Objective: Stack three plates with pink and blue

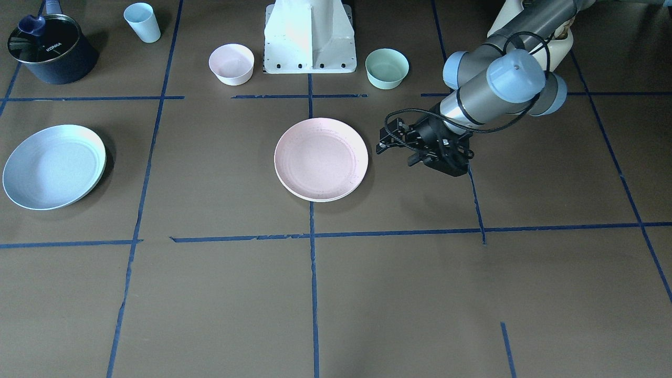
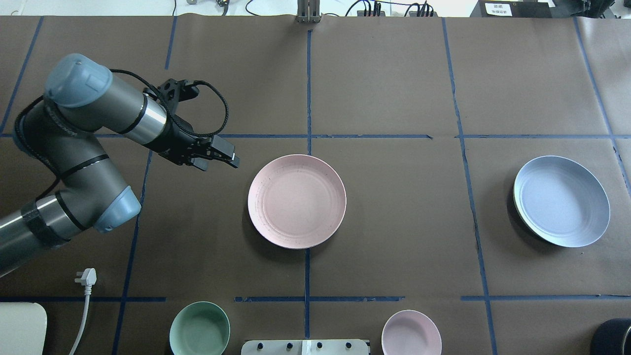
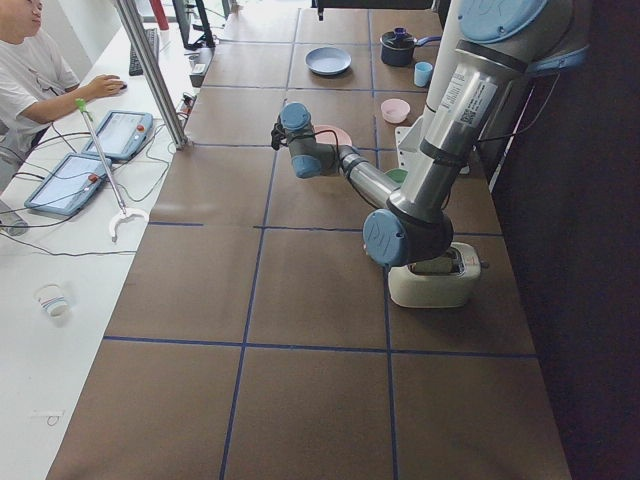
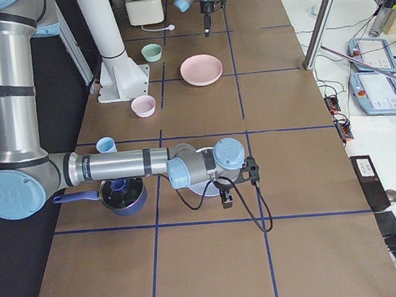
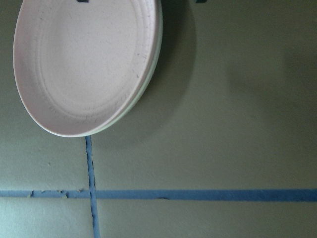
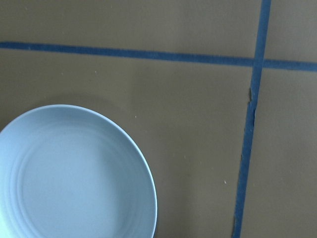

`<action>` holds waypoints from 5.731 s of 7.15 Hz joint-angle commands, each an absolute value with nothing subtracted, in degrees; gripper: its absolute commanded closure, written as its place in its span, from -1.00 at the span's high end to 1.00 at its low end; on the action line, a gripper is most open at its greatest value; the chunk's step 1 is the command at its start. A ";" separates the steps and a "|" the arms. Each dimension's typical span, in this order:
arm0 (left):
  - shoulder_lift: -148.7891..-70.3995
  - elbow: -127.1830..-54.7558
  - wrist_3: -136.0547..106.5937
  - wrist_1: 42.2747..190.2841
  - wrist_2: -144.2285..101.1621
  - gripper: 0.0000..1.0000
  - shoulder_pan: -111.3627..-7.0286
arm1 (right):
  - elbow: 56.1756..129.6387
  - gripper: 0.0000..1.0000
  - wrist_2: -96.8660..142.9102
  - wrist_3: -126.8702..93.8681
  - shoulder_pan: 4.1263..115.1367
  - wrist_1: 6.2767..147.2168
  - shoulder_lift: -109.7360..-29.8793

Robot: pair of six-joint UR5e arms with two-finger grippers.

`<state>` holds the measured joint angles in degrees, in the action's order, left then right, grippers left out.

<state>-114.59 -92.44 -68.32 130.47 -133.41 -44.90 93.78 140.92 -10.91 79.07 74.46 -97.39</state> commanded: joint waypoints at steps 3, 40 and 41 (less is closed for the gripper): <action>-113.47 -93.69 -68.38 130.43 -133.51 1.00 -46.93 | 82.81 0.96 132.63 -38.49 66.28 37.20 -101.53; -94.57 -92.19 10.20 79.47 -135.88 1.00 -89.30 | 97.91 1.00 134.82 3.87 86.57 92.29 -93.69; -94.66 -91.50 10.20 79.45 -136.05 1.00 -89.21 | 97.13 1.00 134.65 3.95 86.57 92.20 -93.69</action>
<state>-94.57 -91.88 10.21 80.42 -135.80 -89.28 97.88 134.71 3.88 86.59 92.30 -93.69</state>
